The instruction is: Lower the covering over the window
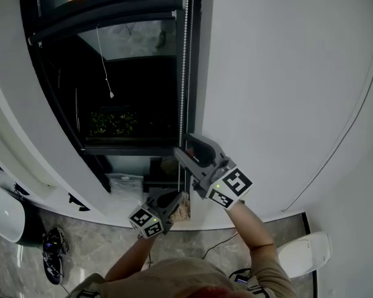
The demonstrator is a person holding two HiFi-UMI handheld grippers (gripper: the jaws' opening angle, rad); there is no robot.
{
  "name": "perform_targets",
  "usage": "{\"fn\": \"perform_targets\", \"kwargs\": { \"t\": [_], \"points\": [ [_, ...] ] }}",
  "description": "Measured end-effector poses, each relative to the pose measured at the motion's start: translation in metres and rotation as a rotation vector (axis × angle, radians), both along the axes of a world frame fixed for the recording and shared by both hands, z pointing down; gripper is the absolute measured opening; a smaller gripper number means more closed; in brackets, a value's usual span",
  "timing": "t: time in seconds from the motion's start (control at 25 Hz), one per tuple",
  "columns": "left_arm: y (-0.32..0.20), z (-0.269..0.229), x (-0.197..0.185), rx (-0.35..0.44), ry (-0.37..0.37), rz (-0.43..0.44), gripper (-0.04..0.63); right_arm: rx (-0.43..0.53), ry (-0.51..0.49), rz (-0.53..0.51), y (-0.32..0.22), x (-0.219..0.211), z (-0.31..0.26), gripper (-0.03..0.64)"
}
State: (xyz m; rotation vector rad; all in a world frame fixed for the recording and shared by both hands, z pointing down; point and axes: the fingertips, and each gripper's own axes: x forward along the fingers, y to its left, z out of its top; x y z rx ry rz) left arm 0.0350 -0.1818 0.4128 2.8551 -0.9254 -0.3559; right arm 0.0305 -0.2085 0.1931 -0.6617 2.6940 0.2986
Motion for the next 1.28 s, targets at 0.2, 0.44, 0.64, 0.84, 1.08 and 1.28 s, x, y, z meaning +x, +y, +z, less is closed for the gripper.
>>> {"fn": "perform_targets", "kwargs": {
  "t": [0.2, 0.44, 0.64, 0.84, 1.08, 1.28],
  "points": [
    [0.007, -0.002, 0.008, 0.008, 0.015, -0.03, 0.023, -0.015, 0.005, -0.03, 0.0, 0.0, 0.006, 0.143],
    [0.013, -0.006, 0.004, 0.003, 0.038, -0.047, 0.023, -0.037, -0.014, -0.045, 0.001, 0.0, 0.01, 0.129],
    [0.017, -0.005, -0.002, 0.024, 0.022, -0.024, 0.023, -0.042, -0.015, -0.027, 0.004, -0.005, 0.014, 0.126],
    [0.022, -0.008, -0.009, 0.011, 0.021, 0.013, 0.023, -0.051, -0.016, 0.006, 0.006, -0.013, 0.016, 0.123],
    [0.035, -0.009, -0.022, -0.001, 0.008, 0.103, 0.023, -0.056, -0.029, 0.057, 0.008, -0.035, 0.017, 0.123],
    [0.039, -0.013, -0.038, -0.001, -0.003, 0.137, 0.023, -0.067, -0.059, 0.108, 0.015, -0.039, 0.018, 0.118]
  ]
}}
